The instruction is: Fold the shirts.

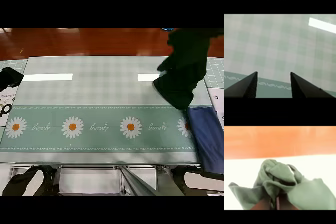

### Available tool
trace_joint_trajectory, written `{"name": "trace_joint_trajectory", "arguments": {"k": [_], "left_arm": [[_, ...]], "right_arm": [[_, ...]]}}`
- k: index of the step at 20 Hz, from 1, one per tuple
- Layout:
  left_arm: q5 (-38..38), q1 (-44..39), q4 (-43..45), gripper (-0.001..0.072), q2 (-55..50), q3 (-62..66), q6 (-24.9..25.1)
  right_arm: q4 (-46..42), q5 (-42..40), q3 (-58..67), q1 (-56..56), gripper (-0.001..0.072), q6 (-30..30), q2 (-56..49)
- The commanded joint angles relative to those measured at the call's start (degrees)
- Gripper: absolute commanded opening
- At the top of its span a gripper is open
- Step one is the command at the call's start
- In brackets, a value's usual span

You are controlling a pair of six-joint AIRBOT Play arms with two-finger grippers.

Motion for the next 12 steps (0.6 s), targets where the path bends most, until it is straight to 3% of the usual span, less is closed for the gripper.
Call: {"name": "trace_joint_trajectory", "arguments": {"k": [1, 6, 12], "left_arm": [[-2.21, 0.35, -0.11, 0.0505, 6.86, -1.66, -0.02], [-2.36, 0.35, -3.67, 0.0505, 14.03, -11.61, -0.04], [-1.92, 0.39, -5.11, 0.0505, 14.86, -15.85, -0.02]], "right_arm": [[0.42, 1.38, 8.98, 3.89, 0.0025, -1.09, 5.31], [0.44, -1.49, 11.91, 11.56, 0.0025, -1.53, 11.17], [0.42, -1.95, 10.73, 26.97, 0.0025, -1.22, 12.74]]}}
